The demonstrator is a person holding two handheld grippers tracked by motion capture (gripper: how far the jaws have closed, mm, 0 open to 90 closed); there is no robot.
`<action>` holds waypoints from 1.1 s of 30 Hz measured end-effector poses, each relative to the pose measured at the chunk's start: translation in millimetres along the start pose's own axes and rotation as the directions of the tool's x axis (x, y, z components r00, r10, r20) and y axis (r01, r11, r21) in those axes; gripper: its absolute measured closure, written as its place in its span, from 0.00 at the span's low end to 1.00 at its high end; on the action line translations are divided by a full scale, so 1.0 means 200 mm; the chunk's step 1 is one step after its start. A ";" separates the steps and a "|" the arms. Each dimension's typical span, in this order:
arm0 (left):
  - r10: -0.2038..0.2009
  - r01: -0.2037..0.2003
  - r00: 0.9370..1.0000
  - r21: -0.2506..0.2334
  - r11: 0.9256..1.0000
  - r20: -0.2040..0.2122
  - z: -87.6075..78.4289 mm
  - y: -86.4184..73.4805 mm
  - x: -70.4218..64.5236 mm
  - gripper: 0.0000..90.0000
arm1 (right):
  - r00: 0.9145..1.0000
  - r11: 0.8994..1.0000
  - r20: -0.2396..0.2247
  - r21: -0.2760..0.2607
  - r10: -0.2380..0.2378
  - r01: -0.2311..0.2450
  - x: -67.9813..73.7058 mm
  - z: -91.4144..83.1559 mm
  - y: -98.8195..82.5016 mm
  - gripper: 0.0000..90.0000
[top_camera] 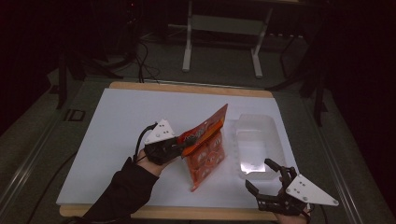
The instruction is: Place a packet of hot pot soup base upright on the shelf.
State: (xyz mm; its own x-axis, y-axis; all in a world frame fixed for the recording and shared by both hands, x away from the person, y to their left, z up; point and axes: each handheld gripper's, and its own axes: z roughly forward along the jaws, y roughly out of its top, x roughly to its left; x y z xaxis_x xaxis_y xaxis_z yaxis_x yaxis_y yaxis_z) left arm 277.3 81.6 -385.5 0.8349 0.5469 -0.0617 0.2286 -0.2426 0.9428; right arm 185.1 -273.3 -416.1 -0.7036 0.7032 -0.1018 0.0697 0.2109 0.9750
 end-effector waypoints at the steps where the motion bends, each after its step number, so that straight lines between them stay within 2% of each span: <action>1: 0.010 -0.010 1.000 -0.005 1.000 0.006 0.00 0.01 -0.01 1.00 | 1.000 1.000 0.001 -0.007 0.000 0.000 0.00 0.00 0.00 0.14; 2: 0.026 -0.026 0.999 -0.007 1.000 0.018 0.00 0.03 -0.01 1.00 | 1.000 1.000 0.002 -0.011 0.010 -0.010 -0.01 -0.01 0.01 0.14; 6: 0.089 -0.088 0.996 -0.034 0.996 0.010 -0.04 0.09 -0.04 1.00 | 1.000 1.000 0.010 -0.013 0.024 -0.024 -0.02 -0.02 0.01 0.14; 7: 0.101 -0.100 0.995 -0.039 0.994 0.022 -0.06 0.11 -0.03 1.00 | 1.000 1.000 0.015 -0.012 0.018 -0.018 -0.03 -0.02 0.02 0.14; 8: 0.103 -0.100 0.994 -0.061 0.993 0.049 -0.10 0.14 -0.02 1.00 | 1.000 1.000 0.018 -0.017 0.017 -0.017 -0.03 -0.02 0.02 0.14; 11: 0.121 -0.117 0.991 -0.078 0.990 0.053 -0.14 0.17 -0.01 1.00 | 1.000 1.000 0.016 -0.022 0.016 -0.016 -0.03 -0.02 0.03 0.14; 16: 0.113 -0.103 0.989 -0.106 0.989 0.092 -0.21 0.22 -0.01 1.00 | 1.000 1.000 -0.015 -0.025 0.009 -0.010 -0.05 -0.02 0.09 0.15; 18: 0.112 -0.100 0.988 -0.115 0.988 0.105 -0.23 0.23 -0.01 1.00 | 1.000 0.999 -0.016 -0.032 -0.007 0.006 -0.05 -0.02 0.13 0.16; 19: 0.104 -0.090 0.988 -0.123 0.988 0.113 -0.24 0.23 0.00 1.00 | 0.999 0.999 -0.033 -0.035 -0.018 0.017 -0.06 -0.02 0.17 0.16; 20: 0.101 -0.084 0.987 -0.130 0.988 0.127 -0.25 0.23 0.00 1.00 | 0.999 0.999 -0.033 -0.035 -0.018 0.017 -0.06 -0.02 0.17 0.16; 22: 0.109 -0.089 0.985 -0.147 0.985 0.132 -0.27 0.24 0.00 1.00 | 0.998 0.998 -0.060 -0.061 -0.008 0.004 -0.08 -0.02 0.22 0.19; 23: 0.115 -0.091 0.982 -0.157 0.983 0.147 -0.28 0.24 0.01 1.00 | 0.998 0.998 -0.060 -0.061 -0.008 0.004 -0.08 -0.02 0.22 0.19; 24: 0.123 -0.099 0.982 -0.167 0.981 0.141 -0.29 0.23 0.01 1.00 | 0.998 0.997 -0.066 -0.071 -0.010 0.006 -0.09 -0.02 0.23 0.20; 26: 0.133 -0.105 0.979 -0.174 0.979 0.156 -0.30 0.24 0.01 1.00 | 0.997 0.997 -0.078 -0.079 -0.019 0.012 -0.11 -0.01 0.27 0.20; 27: 0.135 -0.107 0.979 -0.177 0.978 0.155 -0.31 0.24 0.01 1.00 | 0.994 0.997 -0.104 -0.074 -0.024 0.016 -0.12 0.01 0.30 0.20; 29: 0.137 -0.106 0.976 -0.183 0.977 0.169 -0.32 0.23 0.02 1.00 | 0.994 0.997 -0.109 -0.075 -0.027 0.019 -0.13 0.01 0.31 0.20; 30: 0.134 -0.102 0.976 -0.180 0.978 0.174 -0.32 0.23 0.02 1.00 | 0.989 0.997 -0.147 -0.077 -0.015 0.003 -0.15 0.03 0.34 0.22; 32: 0.122 -0.088 0.975 -0.183 0.979 0.184 -0.33 0.23 0.03 1.00 | 0.984 0.997 -0.177 -0.079 -0.018 0.004 -0.17 0.05 0.37 0.24; 33: 0.116 -0.080 0.973 -0.185 0.980 0.199 -0.33 0.23 0.04 1.00 | 0.982 0.997 -0.188 -0.071 -0.020 0.006 -0.18 0.07 0.38 0.24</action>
State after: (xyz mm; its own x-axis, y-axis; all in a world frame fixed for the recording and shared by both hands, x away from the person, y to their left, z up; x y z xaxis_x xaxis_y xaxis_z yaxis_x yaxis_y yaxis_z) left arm 261.1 127.1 -320.5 0.9385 0.3448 -0.0153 0.0651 -0.1332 0.9889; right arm 226.1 -273.8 -340.8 -0.8255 0.5584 -0.0817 0.0149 0.1664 0.9859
